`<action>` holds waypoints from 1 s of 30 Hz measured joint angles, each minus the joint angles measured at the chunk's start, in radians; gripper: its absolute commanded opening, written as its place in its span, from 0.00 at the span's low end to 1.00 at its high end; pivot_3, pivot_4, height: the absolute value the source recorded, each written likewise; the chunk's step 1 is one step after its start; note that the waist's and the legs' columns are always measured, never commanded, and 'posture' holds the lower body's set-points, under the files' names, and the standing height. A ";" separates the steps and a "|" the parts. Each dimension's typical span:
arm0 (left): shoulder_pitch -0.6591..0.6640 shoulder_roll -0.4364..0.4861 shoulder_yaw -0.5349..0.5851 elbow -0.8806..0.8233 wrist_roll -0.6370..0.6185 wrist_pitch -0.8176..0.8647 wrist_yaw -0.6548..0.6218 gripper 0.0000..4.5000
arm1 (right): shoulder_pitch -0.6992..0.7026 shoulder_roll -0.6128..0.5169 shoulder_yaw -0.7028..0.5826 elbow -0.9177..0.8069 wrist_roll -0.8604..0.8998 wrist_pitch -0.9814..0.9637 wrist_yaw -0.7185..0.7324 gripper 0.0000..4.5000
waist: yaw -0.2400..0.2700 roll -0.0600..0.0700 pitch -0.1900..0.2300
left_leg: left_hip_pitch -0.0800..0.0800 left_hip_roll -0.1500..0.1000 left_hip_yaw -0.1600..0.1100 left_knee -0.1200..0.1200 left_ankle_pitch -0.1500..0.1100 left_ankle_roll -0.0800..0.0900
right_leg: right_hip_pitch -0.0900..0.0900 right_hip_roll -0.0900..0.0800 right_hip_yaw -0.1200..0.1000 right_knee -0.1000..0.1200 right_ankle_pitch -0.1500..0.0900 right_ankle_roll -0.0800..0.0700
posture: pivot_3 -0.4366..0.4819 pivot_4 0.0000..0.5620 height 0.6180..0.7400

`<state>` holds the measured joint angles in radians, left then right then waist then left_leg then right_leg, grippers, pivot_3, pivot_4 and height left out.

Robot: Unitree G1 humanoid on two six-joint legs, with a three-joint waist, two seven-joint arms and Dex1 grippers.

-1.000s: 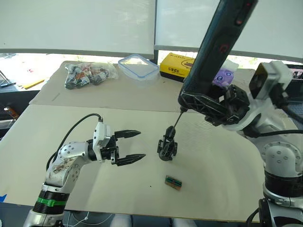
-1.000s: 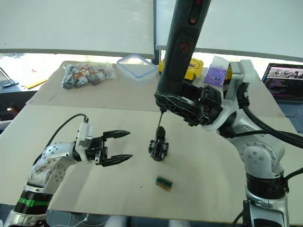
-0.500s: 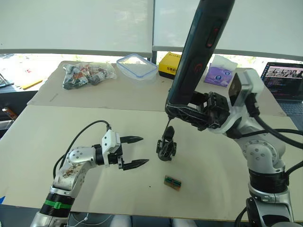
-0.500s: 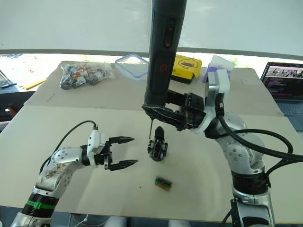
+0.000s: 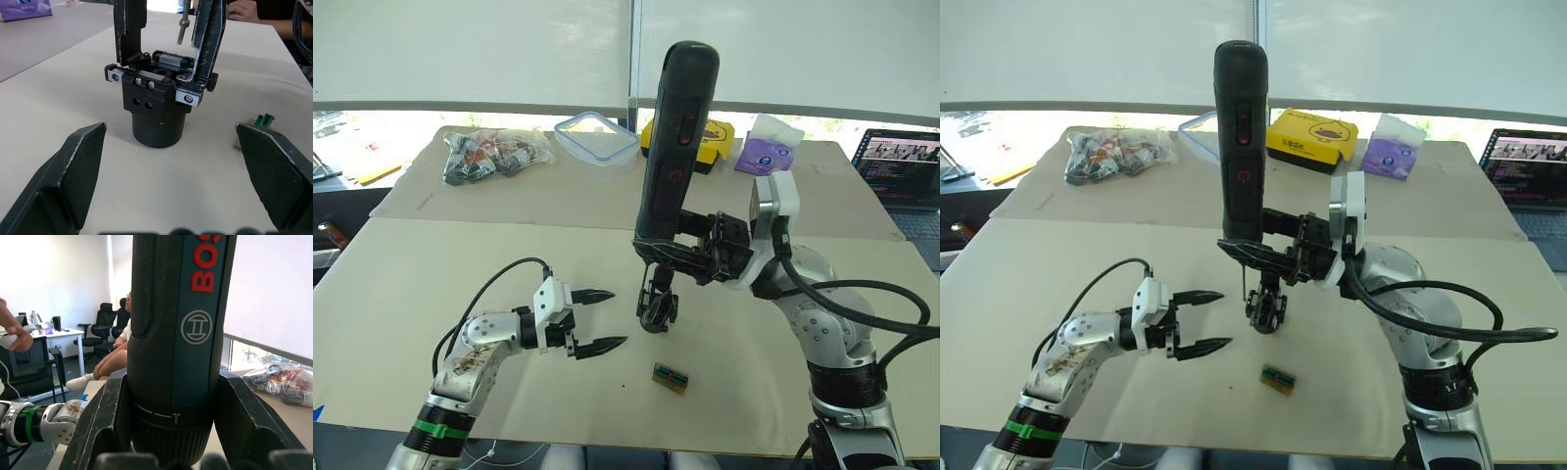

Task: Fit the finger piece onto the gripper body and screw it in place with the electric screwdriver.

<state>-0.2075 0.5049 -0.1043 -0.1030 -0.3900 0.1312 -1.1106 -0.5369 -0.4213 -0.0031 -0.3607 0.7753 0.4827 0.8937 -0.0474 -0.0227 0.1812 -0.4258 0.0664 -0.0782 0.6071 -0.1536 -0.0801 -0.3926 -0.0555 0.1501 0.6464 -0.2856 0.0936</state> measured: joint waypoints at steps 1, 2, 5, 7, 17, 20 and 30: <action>0.000 -0.007 0.000 -0.002 -0.001 -0.007 0.000 1.00 | 0.000 0.000 0.001 0.007 -0.008 0.000 0.001 0.43 | 0.000 0.000 0.000 | 0.000 0.000 0.000 0.000 0.000 0.000 | 0.000 0.000 0.000 0.000 0.000 0.000 | 0.48 0.27 1.00; 0.000 -0.013 0.000 -0.004 -0.001 -0.018 0.000 1.00 | 0.000 0.001 0.001 0.012 -0.009 0.000 0.002 0.43 | 0.000 0.000 0.000 | 0.000 0.000 0.000 0.000 0.000 0.000 | 0.000 0.000 0.000 0.000 0.000 0.000 | 0.48 0.27 1.00; 0.000 -0.020 0.000 -0.017 -0.002 -0.024 0.000 1.00 | 0.001 0.001 0.001 0.017 -0.013 0.000 0.020 0.43 | 0.000 0.000 0.000 | 0.000 0.000 0.000 0.000 0.000 0.000 | 0.000 0.000 0.000 0.000 0.000 0.000 | 0.48 0.27 1.00; 0.003 -0.020 -0.001 -0.018 -0.002 -0.025 0.000 1.00 | 0.005 0.001 0.002 0.017 -0.020 0.000 0.029 0.43 | -0.001 0.000 0.000 | 0.000 0.000 0.000 0.000 0.000 0.000 | 0.000 0.000 0.000 0.000 0.000 0.000 | 0.48 0.27 1.00; 0.011 -0.005 -0.006 0.001 0.013 -0.028 -0.001 1.00 | 0.042 -0.007 0.000 0.017 -0.036 0.000 0.045 0.43 | -0.001 0.000 0.000 | 0.000 0.000 0.000 0.000 0.000 0.000 | 0.000 0.000 0.000 0.000 0.000 0.000 | 0.48 0.27 1.00; 0.010 -0.005 -0.007 0.001 0.013 -0.027 -0.004 1.00 | 0.043 -0.014 -0.003 0.017 -0.036 0.000 0.045 0.43 | -0.001 0.000 0.000 | 0.000 0.000 0.000 0.000 0.000 0.000 | 0.000 0.000 0.000 0.000 0.000 0.000 | 0.48 0.27 1.00; 0.010 -0.005 -0.021 0.001 0.013 -0.025 -0.006 1.00 | 0.044 -0.021 -0.006 0.017 -0.036 0.000 0.043 0.43 | -0.001 0.000 0.000 | 0.000 0.000 0.000 0.000 0.000 0.000 | 0.000 0.000 0.000 0.000 0.000 0.000 | 0.48 0.27 1.00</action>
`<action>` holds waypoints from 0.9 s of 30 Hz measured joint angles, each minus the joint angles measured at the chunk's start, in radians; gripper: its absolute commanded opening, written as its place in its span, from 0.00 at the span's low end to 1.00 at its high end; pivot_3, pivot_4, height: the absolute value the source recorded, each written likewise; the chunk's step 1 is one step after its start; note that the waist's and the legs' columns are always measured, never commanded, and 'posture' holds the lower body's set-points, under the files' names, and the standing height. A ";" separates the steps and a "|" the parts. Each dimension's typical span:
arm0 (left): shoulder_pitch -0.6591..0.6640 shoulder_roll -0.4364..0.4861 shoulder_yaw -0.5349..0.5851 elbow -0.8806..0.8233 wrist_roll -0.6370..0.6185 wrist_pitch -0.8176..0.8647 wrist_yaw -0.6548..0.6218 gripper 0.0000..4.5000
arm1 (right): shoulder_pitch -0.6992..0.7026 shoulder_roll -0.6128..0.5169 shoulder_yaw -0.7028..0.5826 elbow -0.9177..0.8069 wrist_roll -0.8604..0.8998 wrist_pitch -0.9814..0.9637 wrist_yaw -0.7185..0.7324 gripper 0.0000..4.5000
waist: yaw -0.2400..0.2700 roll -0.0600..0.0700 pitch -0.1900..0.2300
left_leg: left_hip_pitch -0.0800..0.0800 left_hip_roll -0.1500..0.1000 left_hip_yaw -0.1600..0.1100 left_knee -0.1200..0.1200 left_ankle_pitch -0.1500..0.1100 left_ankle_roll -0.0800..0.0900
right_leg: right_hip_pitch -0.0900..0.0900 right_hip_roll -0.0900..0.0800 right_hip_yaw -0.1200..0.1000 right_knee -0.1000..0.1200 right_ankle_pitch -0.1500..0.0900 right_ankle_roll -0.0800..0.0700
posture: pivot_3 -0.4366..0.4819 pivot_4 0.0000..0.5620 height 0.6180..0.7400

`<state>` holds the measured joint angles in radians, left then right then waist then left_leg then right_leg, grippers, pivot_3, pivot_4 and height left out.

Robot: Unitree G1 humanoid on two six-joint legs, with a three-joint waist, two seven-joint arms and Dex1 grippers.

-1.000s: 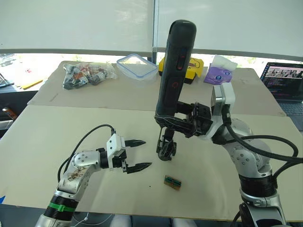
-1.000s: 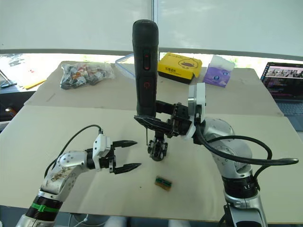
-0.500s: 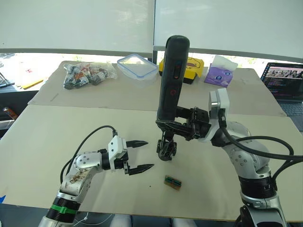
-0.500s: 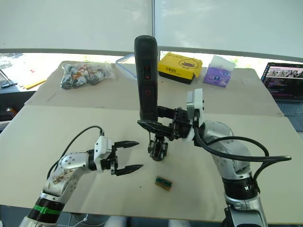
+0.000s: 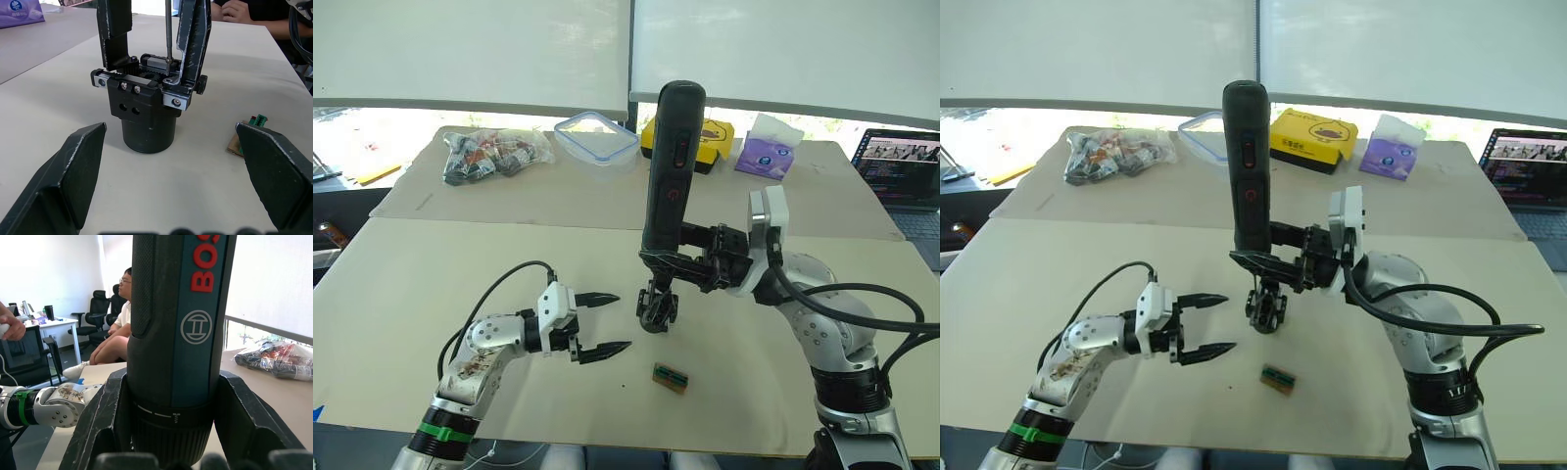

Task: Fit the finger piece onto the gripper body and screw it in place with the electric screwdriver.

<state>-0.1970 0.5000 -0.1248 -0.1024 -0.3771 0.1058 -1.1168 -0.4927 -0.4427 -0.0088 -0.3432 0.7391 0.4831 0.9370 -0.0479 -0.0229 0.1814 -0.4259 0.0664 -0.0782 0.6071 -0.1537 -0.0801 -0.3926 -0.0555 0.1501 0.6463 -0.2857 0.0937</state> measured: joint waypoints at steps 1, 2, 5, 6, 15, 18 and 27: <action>0.000 0.000 -0.002 0.000 0.000 0.000 0.000 1.00 | 0.000 0.000 0.000 0.000 0.000 0.000 0.000 0.43 | 0.000 0.000 0.000 | 0.000 0.000 0.000 0.000 0.000 0.000 | 0.000 0.000 0.000 0.000 0.000 0.000 | 0.48 0.27 1.00; 0.000 0.000 -0.003 0.000 0.000 0.000 0.000 1.00 | 0.000 0.000 0.000 0.000 0.000 0.000 -0.001 0.43 | 0.000 0.000 0.000 | 0.000 0.000 0.000 0.000 0.000 0.000 | 0.000 0.000 0.000 0.000 0.000 0.000 | 0.48 0.27 1.00; 0.001 0.000 -0.005 0.000 0.000 0.000 0.001 1.00 | 0.000 0.001 0.000 0.000 0.000 0.000 -0.003 0.43 | 0.000 0.000 0.000 | 0.000 0.000 0.000 0.000 0.000 0.000 | 0.000 0.000 0.000 0.000 0.000 0.000 | 0.48 0.27 1.00; 0.001 0.000 -0.005 0.000 0.000 0.000 0.001 1.00 | 0.000 0.002 0.000 0.000 0.000 0.000 -0.004 0.43 | 0.000 0.000 0.000 | 0.000 0.000 0.000 0.000 0.000 0.000 | 0.000 0.000 0.000 0.000 0.000 0.000 | 0.48 0.27 1.00; 0.013 0.001 -0.010 -0.002 0.000 0.003 0.008 1.00 | 0.000 0.002 0.000 0.000 0.006 0.005 -0.008 0.43 | 0.000 0.000 0.000 | 0.000 0.000 0.000 0.000 0.000 0.000 | 0.000 0.000 0.000 0.000 0.000 0.000 | 0.48 0.27 1.00; 0.013 0.002 -0.011 -0.007 0.000 0.004 0.010 1.00 | 0.000 0.002 0.000 0.000 0.019 0.009 -0.005 0.43 | 0.000 0.000 0.000 | 0.000 0.000 0.000 0.000 0.000 0.000 | 0.000 0.000 0.000 0.000 0.000 0.000 | 0.48 0.27 1.00; 0.013 0.003 -0.015 -0.016 0.000 0.007 0.017 1.00 | 0.000 0.002 0.000 0.000 0.029 0.018 -0.012 0.43 | 0.000 0.000 0.000 | 0.000 0.000 0.000 0.000 0.000 0.000 | 0.000 0.000 0.000 0.000 0.000 0.000 | 0.48 0.27 1.00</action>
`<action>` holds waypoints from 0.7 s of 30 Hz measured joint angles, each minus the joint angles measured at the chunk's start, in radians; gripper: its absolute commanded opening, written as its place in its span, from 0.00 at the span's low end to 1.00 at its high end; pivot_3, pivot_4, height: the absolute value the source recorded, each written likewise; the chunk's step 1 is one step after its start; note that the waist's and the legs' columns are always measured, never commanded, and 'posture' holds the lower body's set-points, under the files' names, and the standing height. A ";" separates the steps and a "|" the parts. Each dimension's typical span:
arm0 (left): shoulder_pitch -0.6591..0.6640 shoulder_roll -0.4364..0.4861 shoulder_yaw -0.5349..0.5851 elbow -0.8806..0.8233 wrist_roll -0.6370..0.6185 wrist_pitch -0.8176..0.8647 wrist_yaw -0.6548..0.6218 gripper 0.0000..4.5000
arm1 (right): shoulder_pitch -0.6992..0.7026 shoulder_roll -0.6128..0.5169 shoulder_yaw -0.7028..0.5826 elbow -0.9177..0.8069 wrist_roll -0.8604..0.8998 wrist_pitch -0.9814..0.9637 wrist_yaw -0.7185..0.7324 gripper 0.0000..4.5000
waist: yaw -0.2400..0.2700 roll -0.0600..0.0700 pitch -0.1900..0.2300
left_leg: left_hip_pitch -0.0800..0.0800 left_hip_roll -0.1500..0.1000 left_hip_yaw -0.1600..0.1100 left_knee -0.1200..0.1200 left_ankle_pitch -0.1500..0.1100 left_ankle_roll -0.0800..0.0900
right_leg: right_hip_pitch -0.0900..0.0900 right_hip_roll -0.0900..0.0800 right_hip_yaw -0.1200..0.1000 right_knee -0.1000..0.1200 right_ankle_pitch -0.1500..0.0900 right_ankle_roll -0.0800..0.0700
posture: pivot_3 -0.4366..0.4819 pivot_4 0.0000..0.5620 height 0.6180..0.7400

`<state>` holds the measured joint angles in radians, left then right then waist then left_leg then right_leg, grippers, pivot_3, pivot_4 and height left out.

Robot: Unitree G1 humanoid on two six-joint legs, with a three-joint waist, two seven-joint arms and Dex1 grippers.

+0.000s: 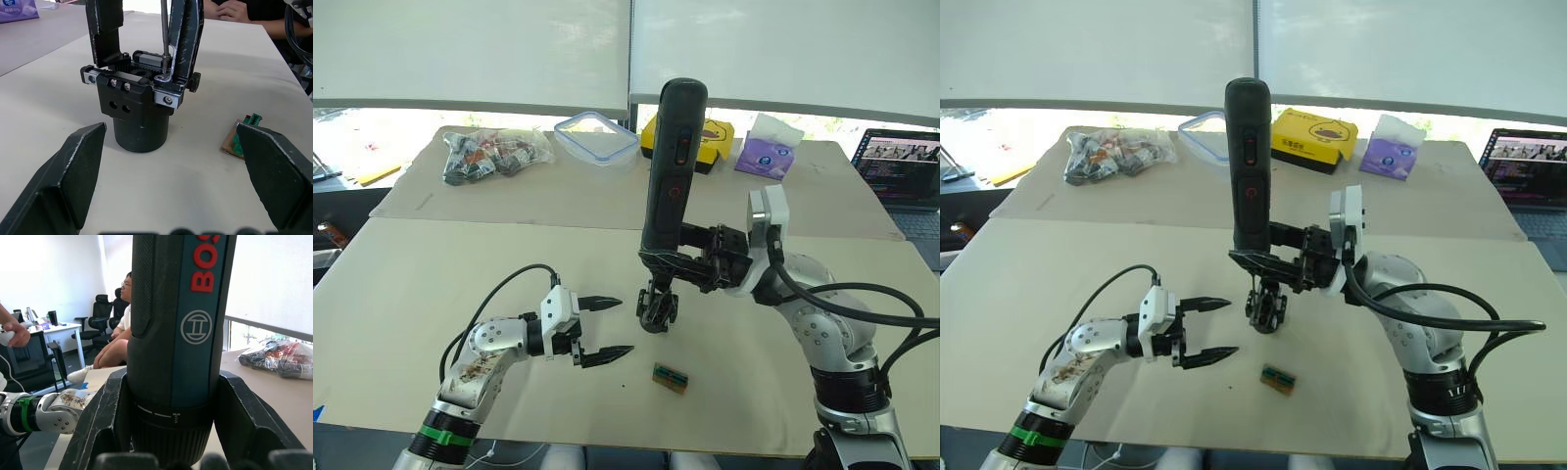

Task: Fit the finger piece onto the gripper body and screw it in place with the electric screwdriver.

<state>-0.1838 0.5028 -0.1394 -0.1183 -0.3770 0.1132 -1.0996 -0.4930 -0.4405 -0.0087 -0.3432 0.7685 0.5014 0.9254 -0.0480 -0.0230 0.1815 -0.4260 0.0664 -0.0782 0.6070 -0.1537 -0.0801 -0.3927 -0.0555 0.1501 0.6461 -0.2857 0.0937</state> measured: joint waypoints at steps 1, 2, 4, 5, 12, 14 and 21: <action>0.000 0.000 0.000 0.000 0.000 0.000 0.001 1.00 | 0.000 0.000 0.000 0.000 0.000 0.000 0.000 0.43 | 0.000 0.000 0.000 | 0.000 0.000 0.000 0.000 0.000 0.000 | 0.000 0.000 0.000 0.000 0.000 0.000 | 0.48 0.27 1.00; 0.000 0.000 0.000 0.000 0.000 0.001 0.002 1.00 | 0.000 0.000 0.000 0.000 0.000 0.000 0.000 0.43 | 0.000 0.000 0.000 | 0.000 0.000 0.000 0.000 0.000 0.000 | 0.000 0.000 0.000 0.000 0.000 0.000 | 0.48 0.27 1.00; 0.000 0.001 0.000 0.000 0.000 0.001 0.005 1.00 | 0.000 0.000 0.000 0.000 0.000 0.000 0.000 0.43 | 0.000 0.000 0.000 | 0.000 0.000 0.000 0.000 0.000 0.000 | 0.000 0.000 0.000 0.000 0.000 0.000 | 0.48 0.27 1.00; 0.000 0.001 0.000 0.000 0.000 0.001 0.006 1.00 | 0.000 0.000 0.001 0.000 0.000 0.000 0.000 0.43 | 0.000 0.000 0.000 | 0.000 0.000 0.000 0.000 0.000 0.000 | 0.000 0.000 0.000 0.000 0.000 0.000 | 0.48 0.27 1.00; 0.000 0.004 0.000 -0.003 0.000 0.005 0.012 1.00 | 0.000 0.009 0.003 0.000 -0.002 -0.001 0.002 0.43 | 0.000 0.000 0.000 | 0.000 0.000 0.000 0.000 0.000 0.000 | 0.000 0.000 0.000 0.000 0.000 0.000 | 0.48 0.27 1.00; 0.000 0.004 0.000 -0.005 0.000 0.009 0.015 1.00 | 0.000 0.012 0.004 0.000 -0.004 -0.001 0.003 0.43 | 0.000 0.000 0.000 | 0.000 0.000 0.000 0.000 0.000 0.000 | 0.000 0.000 0.000 0.000 0.000 0.000 | 0.48 0.27 1.00; 0.002 0.004 0.000 -0.028 0.000 0.032 0.024 1.00 | 0.000 0.018 0.007 0.002 -0.020 -0.001 0.010 0.43 | 0.000 0.000 0.000 | 0.000 0.000 0.000 0.000 0.000 0.000 | 0.000 0.000 0.000 0.000 0.000 0.000 | 0.48 0.27 1.00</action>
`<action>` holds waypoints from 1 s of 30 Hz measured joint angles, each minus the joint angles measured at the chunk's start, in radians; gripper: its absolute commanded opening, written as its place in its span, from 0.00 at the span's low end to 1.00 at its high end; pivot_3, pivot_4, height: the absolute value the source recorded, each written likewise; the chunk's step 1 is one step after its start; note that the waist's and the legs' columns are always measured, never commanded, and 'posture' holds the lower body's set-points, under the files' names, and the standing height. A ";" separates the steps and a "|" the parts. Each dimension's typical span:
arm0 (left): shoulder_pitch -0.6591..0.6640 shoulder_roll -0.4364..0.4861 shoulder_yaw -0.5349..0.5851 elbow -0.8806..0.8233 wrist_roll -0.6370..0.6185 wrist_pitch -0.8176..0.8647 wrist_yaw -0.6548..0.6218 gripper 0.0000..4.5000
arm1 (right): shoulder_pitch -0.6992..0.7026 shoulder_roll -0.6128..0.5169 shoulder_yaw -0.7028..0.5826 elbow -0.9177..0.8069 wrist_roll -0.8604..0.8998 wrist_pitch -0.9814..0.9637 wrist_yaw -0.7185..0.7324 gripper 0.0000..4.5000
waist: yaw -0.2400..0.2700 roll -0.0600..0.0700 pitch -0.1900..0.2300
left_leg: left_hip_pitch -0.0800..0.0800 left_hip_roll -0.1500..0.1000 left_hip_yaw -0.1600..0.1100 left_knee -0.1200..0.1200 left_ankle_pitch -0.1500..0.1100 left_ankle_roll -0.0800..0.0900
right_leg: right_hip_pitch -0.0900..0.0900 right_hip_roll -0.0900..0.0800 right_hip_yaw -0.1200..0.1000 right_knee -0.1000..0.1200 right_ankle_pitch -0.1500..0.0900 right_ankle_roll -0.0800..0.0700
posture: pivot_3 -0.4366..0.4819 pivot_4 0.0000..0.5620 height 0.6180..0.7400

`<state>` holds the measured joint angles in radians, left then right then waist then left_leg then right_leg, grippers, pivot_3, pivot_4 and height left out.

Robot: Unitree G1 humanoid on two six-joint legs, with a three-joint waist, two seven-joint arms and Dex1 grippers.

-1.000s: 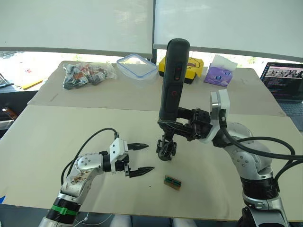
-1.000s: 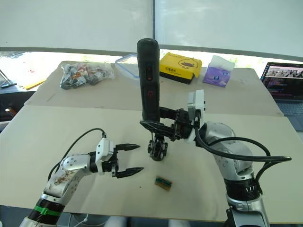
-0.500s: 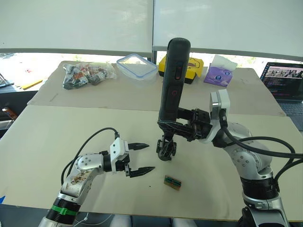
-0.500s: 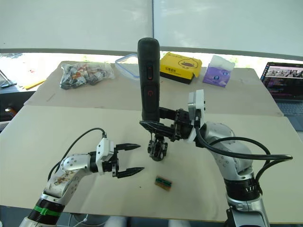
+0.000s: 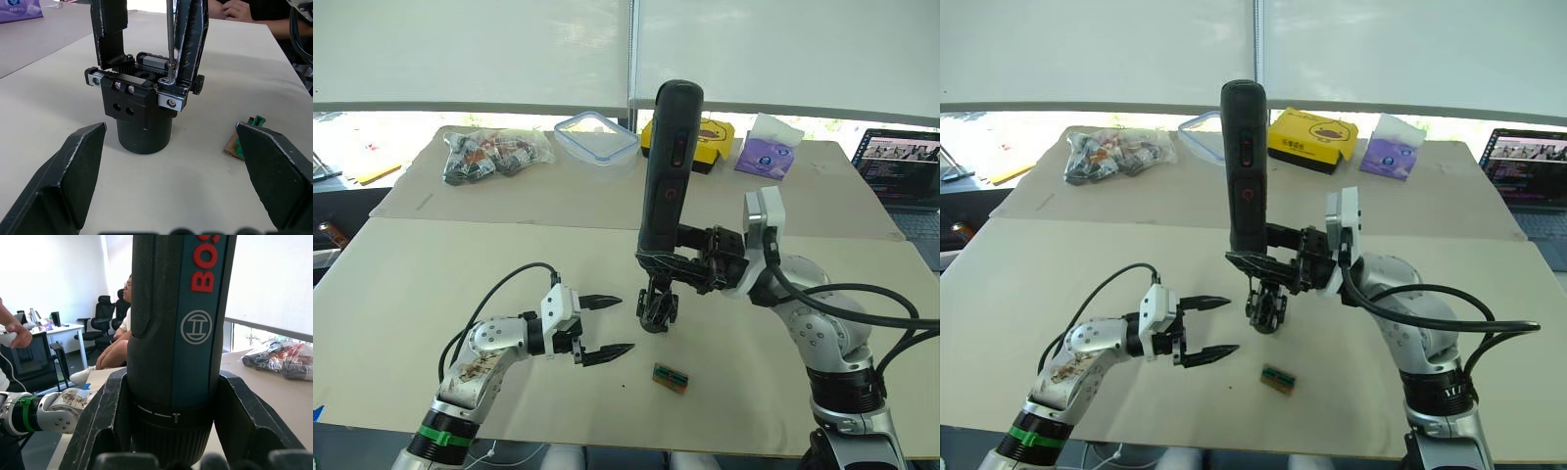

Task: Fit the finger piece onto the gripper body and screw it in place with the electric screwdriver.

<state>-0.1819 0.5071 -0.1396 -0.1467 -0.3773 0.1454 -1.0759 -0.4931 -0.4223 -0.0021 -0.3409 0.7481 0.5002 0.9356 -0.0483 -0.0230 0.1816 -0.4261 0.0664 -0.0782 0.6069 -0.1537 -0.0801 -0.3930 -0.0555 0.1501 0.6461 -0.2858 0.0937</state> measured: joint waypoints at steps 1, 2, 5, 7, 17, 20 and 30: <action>0.001 0.000 0.000 -0.001 0.000 0.005 0.003 1.00 | 0.000 0.000 0.000 0.003 -0.002 0.000 0.002 0.43 | 0.000 0.000 0.000 | 0.000 0.000 0.000 0.000 0.000 0.000 | 0.000 0.000 0.000 0.000 0.000 0.000 | 0.48 0.27 1.00; 0.001 0.000 0.000 -0.002 0.000 0.006 0.003 1.00 | 0.000 0.000 0.000 0.005 -0.005 0.000 0.003 0.43 | 0.000 0.000 0.000 | 0.000 0.000 0.000 0.000 0.000 0.000 | 0.000 0.000 0.000 0.000 0.000 0.000 | 0.48 0.27 1.00; 0.003 0.002 0.000 -0.003 0.000 0.009 0.004 1.00 | 0.000 -0.001 0.000 0.010 -0.019 0.000 0.005 0.43 | 0.000 0.000 0.000 | 0.000 0.000 0.000 0.000 0.000 0.000 | 0.000 0.000 0.000 0.000 0.000 0.000 | 0.48 0.27 1.00; 0.004 0.002 0.000 -0.008 0.000 0.011 0.005 1.00 | 0.000 -0.004 0.000 0.011 -0.019 0.000 0.009 0.43 | 0.000 0.000 0.000 | 0.000 0.000 0.000 0.000 0.000 0.000 | 0.000 0.000 0.000 0.000 0.000 0.000 | 0.48 0.27 1.00; 0.004 0.002 0.000 -0.015 0.000 0.013 0.006 1.00 | 0.000 -0.014 -0.005 0.011 -0.019 0.000 0.016 0.43 | 0.000 0.000 0.000 | 0.000 0.000 0.000 0.000 0.000 0.000 | 0.000 0.000 0.000 0.000 0.000 0.000 | 0.48 0.27 1.00; 0.004 0.002 0.000 -0.015 0.000 0.014 0.006 1.00 | 0.000 -0.014 -0.010 0.011 -0.016 0.000 0.015 0.43 | 0.000 0.000 0.000 | 0.000 0.000 0.000 0.000 0.000 0.000 | -0.001 0.000 0.000 0.000 0.000 0.000 | 0.48 0.27 1.00; 0.009 0.002 -0.001 -0.016 -0.001 0.017 0.005 1.00 | -0.001 -0.017 -0.018 0.011 0.003 0.000 0.007 0.43 | 0.000 0.000 0.000 | -0.001 0.000 0.000 0.000 0.000 0.000 | -0.001 0.000 0.000 0.000 0.000 0.000 | 0.48 0.27 1.00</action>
<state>-0.1734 0.5092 -0.1403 -0.1625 -0.3779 0.1626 -1.0710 -0.4936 -0.4388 -0.0202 -0.3294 0.7513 0.5005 0.9424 -0.0482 -0.0230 0.1818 -0.4267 0.0664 -0.0782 0.6067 -0.1537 -0.0801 -0.3938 -0.0555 0.1501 0.6460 -0.2858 0.0937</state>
